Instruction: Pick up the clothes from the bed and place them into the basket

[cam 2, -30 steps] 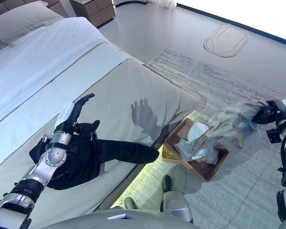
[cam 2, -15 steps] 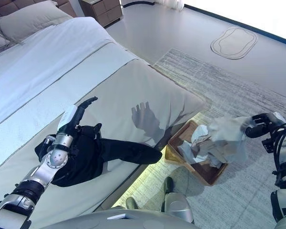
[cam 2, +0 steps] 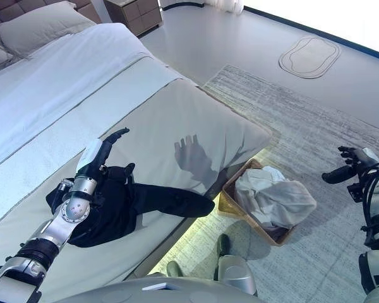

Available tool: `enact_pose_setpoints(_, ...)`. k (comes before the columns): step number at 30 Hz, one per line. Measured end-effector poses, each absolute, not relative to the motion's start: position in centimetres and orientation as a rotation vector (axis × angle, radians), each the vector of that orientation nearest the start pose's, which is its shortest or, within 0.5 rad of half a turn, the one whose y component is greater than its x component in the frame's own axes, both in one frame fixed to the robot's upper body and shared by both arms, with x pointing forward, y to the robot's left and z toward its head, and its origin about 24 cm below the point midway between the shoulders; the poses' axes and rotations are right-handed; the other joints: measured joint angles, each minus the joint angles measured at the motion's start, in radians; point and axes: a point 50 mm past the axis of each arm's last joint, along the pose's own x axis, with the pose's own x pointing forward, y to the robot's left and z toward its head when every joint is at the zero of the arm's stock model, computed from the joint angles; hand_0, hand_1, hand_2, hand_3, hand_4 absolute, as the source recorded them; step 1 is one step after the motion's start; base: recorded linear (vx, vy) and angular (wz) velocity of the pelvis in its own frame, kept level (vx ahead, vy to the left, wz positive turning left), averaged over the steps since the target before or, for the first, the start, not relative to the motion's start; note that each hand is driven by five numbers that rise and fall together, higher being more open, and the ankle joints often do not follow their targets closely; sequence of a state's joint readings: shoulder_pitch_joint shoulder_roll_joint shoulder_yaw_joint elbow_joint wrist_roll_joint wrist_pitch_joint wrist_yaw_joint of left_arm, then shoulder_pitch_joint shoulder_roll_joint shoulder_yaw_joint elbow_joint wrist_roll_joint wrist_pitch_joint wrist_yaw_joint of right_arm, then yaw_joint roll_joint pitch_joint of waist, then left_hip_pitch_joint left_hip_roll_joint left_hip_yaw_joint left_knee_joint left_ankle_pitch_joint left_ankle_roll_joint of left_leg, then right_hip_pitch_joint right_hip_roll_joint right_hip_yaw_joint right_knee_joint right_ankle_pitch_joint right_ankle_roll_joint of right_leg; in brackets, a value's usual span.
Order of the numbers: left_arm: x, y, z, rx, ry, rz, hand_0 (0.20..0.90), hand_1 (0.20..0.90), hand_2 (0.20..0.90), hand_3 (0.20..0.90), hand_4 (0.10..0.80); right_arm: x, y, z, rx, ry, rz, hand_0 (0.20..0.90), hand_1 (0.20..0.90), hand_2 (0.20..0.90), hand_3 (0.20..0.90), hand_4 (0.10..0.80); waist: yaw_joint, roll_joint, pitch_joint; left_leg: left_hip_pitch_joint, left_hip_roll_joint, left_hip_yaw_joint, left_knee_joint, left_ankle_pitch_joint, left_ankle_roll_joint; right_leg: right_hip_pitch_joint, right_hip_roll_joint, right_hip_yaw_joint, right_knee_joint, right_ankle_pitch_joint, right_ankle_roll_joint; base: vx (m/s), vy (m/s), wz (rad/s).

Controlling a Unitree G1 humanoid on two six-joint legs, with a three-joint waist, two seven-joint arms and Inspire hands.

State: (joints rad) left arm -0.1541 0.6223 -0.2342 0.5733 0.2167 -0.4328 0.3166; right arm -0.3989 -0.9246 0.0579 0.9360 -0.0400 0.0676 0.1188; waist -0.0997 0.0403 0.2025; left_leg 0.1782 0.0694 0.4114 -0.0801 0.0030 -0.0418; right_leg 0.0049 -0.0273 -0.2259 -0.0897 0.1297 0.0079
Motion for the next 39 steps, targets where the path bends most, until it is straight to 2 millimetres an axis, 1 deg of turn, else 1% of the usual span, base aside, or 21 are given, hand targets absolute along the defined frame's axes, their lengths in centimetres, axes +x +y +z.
enact_pose_setpoints(3, 26.1, 26.3, 2.2, 0.843, -0.063, 0.028, 0.900, 0.900, 0.900, 0.900, 0.800, 26.3, -41.6, 8.3, -0.817, 0.568, -0.350, 0.900, 0.900, 0.900, 0.900, 0.800, 0.001, 0.000, 0.000, 0.002, 0.000, 0.000, 0.000, 0.000, 0.000, 0.001, 0.000, -0.001, 0.000, 0.000, 0.000, 0.000, 0.000, 0.00)
enact_pose_setpoints(9, 25.5, 26.5, 1.5, 0.842, -0.027, 0.035, 0.900, 0.900, 0.900, 0.900, 0.800, 28.7, -39.0, 11.4, -0.870, 0.347, -0.348, 0.900, 0.900, 0.900, 0.900, 0.800, 0.008, 0.000, 0.000, 0.003, 0.001, -0.009, 0.000, 0.000, 0.001, 0.008, 0.000, -0.006, 0.000, 0.000, 0.000, -0.004, 0.023, 0.03)
enact_pose_setpoints(11, 25.3, 26.4, 1.2, 0.833, -0.019, 0.038, 0.900, 0.900, 0.900, 0.900, 0.800, 29.3, -38.2, 12.3, -0.863, 0.283, -0.338, 0.900, 0.900, 0.900, 0.900, 0.800, 0.022, 0.000, 0.000, 0.003, 0.001, -0.015, 0.001, 0.001, 0.001, 0.011, -0.001, -0.010, 0.000, 0.000, 0.000, -0.015, 0.059, 0.08)
enact_pose_setpoints(13, 25.2, 26.2, 1.0, 0.826, -0.016, 0.041, 0.900, 0.900, 0.900, 0.900, 0.800, 29.6, -37.6, 12.8, -0.871, 0.246, -0.322, 0.900, 0.900, 0.900, 0.900, 0.800, 0.043, 0.000, 0.000, -0.001, 0.000, -0.030, 0.001, 0.001, 0.001, 0.016, -0.004, -0.025, 0.000, 0.000, 0.000, -0.008, 0.070, 0.19)
enact_pose_setpoints(14, 25.0, 26.2, 0.9, 0.825, -0.015, 0.046, 0.900, 0.900, 0.900, 0.900, 0.800, 29.8, -37.2, 13.0, -0.879, 0.230, -0.308, 0.900, 0.900, 0.900, 0.900, 0.800, 0.045, 0.000, 0.000, -0.001, 0.000, -0.044, 0.001, 0.002, 0.002, 0.019, -0.005, -0.036, 0.000, 0.000, 0.000, 0.001, 0.062, 0.27)
enact_pose_setpoints(16, 24.6, 26.5, 0.6, 0.823, -0.005, 0.064, 0.900, 0.900, 0.900, 0.900, 0.800, 30.6, -36.0, 13.5, -0.898, 0.190, -0.267, 0.900, 0.900, 0.900, 0.900, 0.800, 0.065, -0.001, -0.001, -0.006, -0.002, -0.054, 0.003, 0.003, 0.002, 0.021, -0.009, -0.045, 0.000, -0.001, 0.001, 0.001, 0.065, 0.21)
enact_pose_setpoints(20, 23.7, 26.8, -0.1, 0.814, 0.020, 0.088, 0.900, 0.900, 0.900, 0.900, 0.800, 31.3, -34.4, 13.7, -0.928, 0.158, -0.203, 0.900, 0.900, 0.900, 0.900, 0.800, 0.114, -0.002, 0.000, -0.018, -0.004, -0.082, 0.002, 0.006, 0.002, 0.022, -0.015, -0.072, 0.000, -0.002, 0.003, 0.017, 0.076, 0.21)
enact_pose_setpoints(24, 22.8, 27.4, -0.5, 0.818, 0.047, 0.109, 0.900, 0.900, 0.900, 0.900, 0.800, 32.1, -33.1, 13.5, -0.939, 0.157, -0.141, 0.900, 0.900, 0.900, 0.900, 0.800, 0.168, -0.008, 0.003, -0.038, -0.010, -0.128, 0.003, 0.018, 0.009, 0.029, -0.029, -0.117, -0.001, -0.009, 0.012, 0.031, 0.068, 0.37)
enact_pose_setpoints(28, 22.3, 27.9, -0.7, 0.826, 0.065, 0.124, 0.900, 0.900, 0.900, 0.900, 0.800, 33.2, -31.2, 13.2, -0.919, 0.140, -0.075, 0.900, 0.900, 0.900, 0.900, 0.800, 0.211, -0.020, 0.009, -0.053, -0.019, -0.177, 0.003, 0.027, 0.010, 0.040, -0.040, -0.158, -0.001, -0.012, 0.016, 0.002, 0.049, 0.39)
enact_pose_setpoints(29, 22.4, 27.9, -0.6, 0.827, 0.062, 0.131, 0.900, 0.900, 0.900, 0.900, 0.800, 33.4, -30.7, 13.1, -0.923, 0.135, -0.056, 0.900, 0.900, 0.900, 0.900, 0.800, 0.217, -0.026, 0.013, -0.065, -0.022, -0.203, 0.005, 0.033, 0.007, 0.040, -0.047, -0.181, -0.001, -0.012, 0.016, -0.017, 0.021, 0.48)
enact_pose_setpoints(32, 22.4, 28.0, -0.5, 0.832, 0.069, 0.135, 0.900, 0.900, 0.900, 0.900, 0.800, 33.8, -29.9, 12.9, -0.919, 0.131, -0.033, 0.900, 0.900, 0.900, 0.900, 0.800, 0.252, -0.037, 0.020, -0.088, -0.033, -0.250, 0.004, 0.045, 0.014, 0.039, -0.058, -0.206, -0.001, -0.015, 0.019, -0.016, 0.021, 0.55)
enact_pose_setpoints(34, 22.4, 28.2, -0.3, 0.842, 0.065, 0.134, 0.900, 0.900, 0.900, 0.900, 0.800, 34.2, -29.4, 12.7, -0.907, 0.132, -0.026, 0.900, 0.900, 0.900, 0.900, 0.800, 0.277, -0.041, 0.025, -0.117, -0.040, -0.292, 0.007, 0.054, 0.013, 0.037, -0.067, -0.245, -0.001, -0.020, 0.026, -0.094, 0.012, 0.54)
enact_pose_setpoints(36, 22.6, 28.4, 0.4, 0.857, 0.039, 0.131, 0.900, 0.900, 0.900, 0.900, 0.800, 35.0, -29.0, 13.1, -0.906, 0.139, -0.032, 0.900, 0.900, 0.900, 0.900, 0.800, 0.304, -0.043, 0.042, -0.144, -0.047, -0.333, 0.007, 0.068, 0.014, 0.032, -0.072, -0.261, 0.000, -0.026, 0.034, -0.067, 0.008, 0.67)
enact_pose_setpoints(38, 23.0, 28.4, 1.2, 0.862, 0.003, 0.127, 0.900, 0.900, 0.900, 0.900, 0.800, 35.6, -28.9, 14.2, -0.908, 0.120, -0.053, 0.900, 0.900, 0.900, 0.900, 0.800, 0.333, -0.034, 0.079, -0.169, -0.055, -0.379, 0.014, 0.080, 0.013, 0.031, -0.080, -0.299, 0.001, -0.029, 0.036, -0.014, 0.014, 0.69)
enact_pose_setpoints(39, 23.1, 28.4, 1.4, 0.866, -0.008, 0.125, 0.900, 0.900, 0.900, 0.900, 0.800, 35.8, -28.8, 14.8, -0.909, 0.101, -0.062, 0.900, 0.900, 0.900, 0.900, 0.800, 0.343, -0.029, 0.099, -0.179, -0.057, -0.393, 0.021, 0.080, 0.013, 0.031, -0.082, -0.308, 0.001, -0.031, 0.037, 0.025, 0.019, 0.64)
